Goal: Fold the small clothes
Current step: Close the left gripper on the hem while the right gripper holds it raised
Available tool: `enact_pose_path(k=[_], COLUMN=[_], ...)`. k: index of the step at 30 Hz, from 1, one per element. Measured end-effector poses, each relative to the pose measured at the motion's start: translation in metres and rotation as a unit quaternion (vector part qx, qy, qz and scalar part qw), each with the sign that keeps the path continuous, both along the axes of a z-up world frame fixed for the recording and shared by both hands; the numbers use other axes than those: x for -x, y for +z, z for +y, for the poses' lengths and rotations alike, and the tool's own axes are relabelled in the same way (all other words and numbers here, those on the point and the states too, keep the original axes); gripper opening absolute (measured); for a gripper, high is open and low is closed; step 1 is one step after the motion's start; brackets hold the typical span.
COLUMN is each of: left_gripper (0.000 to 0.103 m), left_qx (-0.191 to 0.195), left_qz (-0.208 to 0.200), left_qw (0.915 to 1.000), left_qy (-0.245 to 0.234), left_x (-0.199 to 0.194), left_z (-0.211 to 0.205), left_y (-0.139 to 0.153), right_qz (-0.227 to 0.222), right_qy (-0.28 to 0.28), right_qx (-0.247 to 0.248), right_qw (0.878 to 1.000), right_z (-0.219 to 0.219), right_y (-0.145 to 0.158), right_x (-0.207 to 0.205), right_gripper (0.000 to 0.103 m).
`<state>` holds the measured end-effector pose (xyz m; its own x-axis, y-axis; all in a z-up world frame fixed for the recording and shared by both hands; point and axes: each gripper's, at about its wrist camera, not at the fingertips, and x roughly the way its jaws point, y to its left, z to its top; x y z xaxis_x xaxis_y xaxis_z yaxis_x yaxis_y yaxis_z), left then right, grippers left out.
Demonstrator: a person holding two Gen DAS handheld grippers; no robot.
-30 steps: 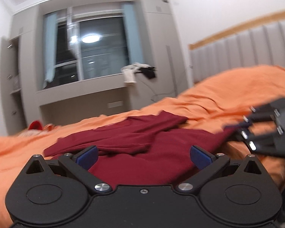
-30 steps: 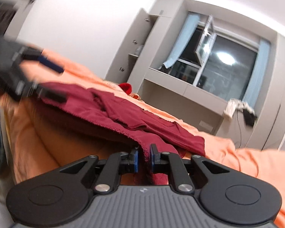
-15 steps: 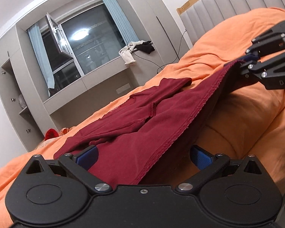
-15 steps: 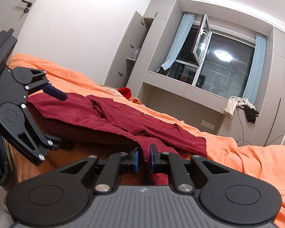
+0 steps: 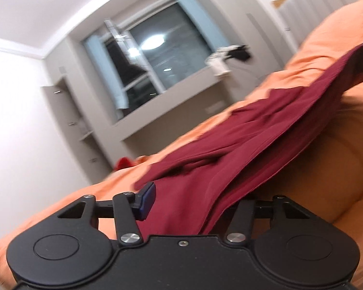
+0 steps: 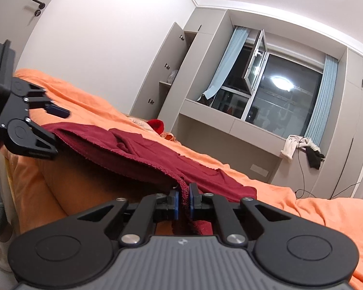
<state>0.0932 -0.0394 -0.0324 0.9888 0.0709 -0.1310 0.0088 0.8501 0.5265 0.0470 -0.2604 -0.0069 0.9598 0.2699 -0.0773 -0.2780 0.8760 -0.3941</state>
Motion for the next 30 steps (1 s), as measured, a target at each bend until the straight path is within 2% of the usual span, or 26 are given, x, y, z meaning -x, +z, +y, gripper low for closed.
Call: enact_pose_path(k=[5, 12, 14, 18, 20, 22, 26, 30], left_gripper=[0.056, 0.056, 0.052, 0.03, 0.024, 0.009, 0.006, 0.005], left_qx=[0.008, -0.007, -0.007, 0.003, 0.007, 0.02, 0.042, 0.066], left_qz=[-0.004, 0.001, 0.007, 0.017, 0.015, 0.015, -0.006, -0.041], left_qw=[0.9992, 0.9987, 0.9983, 0.9975, 0.9964, 0.9954, 0.9947, 0.994], left_qy=[0.038, 0.05, 0.057, 0.069, 0.083, 0.092, 0.094, 0.077], left_x=[0.005, 0.015, 0.014, 0.016, 0.017, 0.017, 0.024, 0.037], left_z=[0.021, 0.023, 0.025, 0.033, 0.038, 0.044, 0.051, 0.049], left_y=[0.005, 0.006, 0.005, 0.006, 0.008, 0.01, 0.018, 0.032], right_qz=[-0.012, -0.018, -0.017, -0.019, -0.016, -0.017, -0.026, -0.037], right_qy=[-0.011, -0.037, -0.04, -0.046, -0.051, -0.055, -0.058, -0.059], right_qx=[-0.007, -0.033, -0.037, -0.023, -0.012, 0.001, 0.02, 0.013], right_qw=[1.0, 0.999, 0.998, 0.998, 0.998, 0.998, 0.998, 0.997], right_z=[0.003, -0.006, -0.008, -0.005, -0.002, 0.004, 0.015, 0.014], right_y=[0.006, 0.012, 0.013, 0.011, 0.009, 0.008, 0.004, 0.011], right_x=[0.002, 0.002, 0.002, 0.003, 0.002, -0.001, 0.005, 0.018], right_gripper=[0.009, 0.008, 0.008, 0.008, 0.008, 0.008, 0.008, 0.006])
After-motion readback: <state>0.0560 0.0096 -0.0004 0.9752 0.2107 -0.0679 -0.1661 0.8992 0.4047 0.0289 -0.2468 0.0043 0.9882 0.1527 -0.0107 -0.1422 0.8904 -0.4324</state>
